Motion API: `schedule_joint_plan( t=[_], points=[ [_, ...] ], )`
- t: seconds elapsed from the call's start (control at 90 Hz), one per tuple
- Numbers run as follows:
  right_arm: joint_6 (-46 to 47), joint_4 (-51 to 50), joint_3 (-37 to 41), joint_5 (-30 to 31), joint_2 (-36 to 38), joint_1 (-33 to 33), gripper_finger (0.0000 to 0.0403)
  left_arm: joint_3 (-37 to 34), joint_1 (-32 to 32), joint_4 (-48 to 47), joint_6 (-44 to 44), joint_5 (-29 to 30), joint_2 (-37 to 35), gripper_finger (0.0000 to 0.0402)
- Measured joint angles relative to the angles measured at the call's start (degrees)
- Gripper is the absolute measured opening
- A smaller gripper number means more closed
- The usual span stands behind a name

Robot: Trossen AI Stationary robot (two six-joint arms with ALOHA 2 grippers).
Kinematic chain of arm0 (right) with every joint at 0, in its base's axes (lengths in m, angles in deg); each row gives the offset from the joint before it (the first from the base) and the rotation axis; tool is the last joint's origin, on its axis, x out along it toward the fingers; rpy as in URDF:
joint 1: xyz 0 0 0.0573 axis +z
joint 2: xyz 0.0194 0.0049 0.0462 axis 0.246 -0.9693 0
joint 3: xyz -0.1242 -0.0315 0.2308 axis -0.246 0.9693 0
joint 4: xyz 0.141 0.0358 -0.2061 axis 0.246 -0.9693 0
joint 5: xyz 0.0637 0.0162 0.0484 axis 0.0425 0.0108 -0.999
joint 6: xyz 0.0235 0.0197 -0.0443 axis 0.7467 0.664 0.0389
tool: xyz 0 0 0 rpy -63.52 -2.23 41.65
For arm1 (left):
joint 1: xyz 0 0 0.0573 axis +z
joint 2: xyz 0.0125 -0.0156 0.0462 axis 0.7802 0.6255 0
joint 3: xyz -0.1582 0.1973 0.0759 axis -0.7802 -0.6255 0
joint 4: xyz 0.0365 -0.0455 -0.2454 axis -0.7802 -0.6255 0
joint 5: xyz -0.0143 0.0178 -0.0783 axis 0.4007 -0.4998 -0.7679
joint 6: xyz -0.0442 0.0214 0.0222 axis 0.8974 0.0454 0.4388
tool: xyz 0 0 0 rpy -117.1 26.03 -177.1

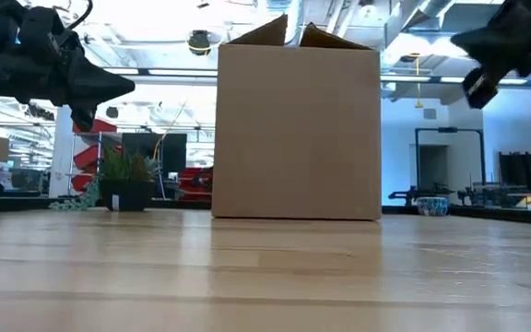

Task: Wrap mug
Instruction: Return to Home Position

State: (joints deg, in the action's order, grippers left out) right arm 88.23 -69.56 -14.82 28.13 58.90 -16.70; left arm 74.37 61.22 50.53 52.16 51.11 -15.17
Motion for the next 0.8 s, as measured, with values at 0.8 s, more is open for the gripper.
schedule_joint_plan(
  t=[0.8],
  points=[
    [3.0, -20.0, 0.9, 2.6, 1.9, -1.9, 0.0000, 0.0, 0.0, 0.0, 0.0, 0.0, 0.0, 0.0000]
  ],
)
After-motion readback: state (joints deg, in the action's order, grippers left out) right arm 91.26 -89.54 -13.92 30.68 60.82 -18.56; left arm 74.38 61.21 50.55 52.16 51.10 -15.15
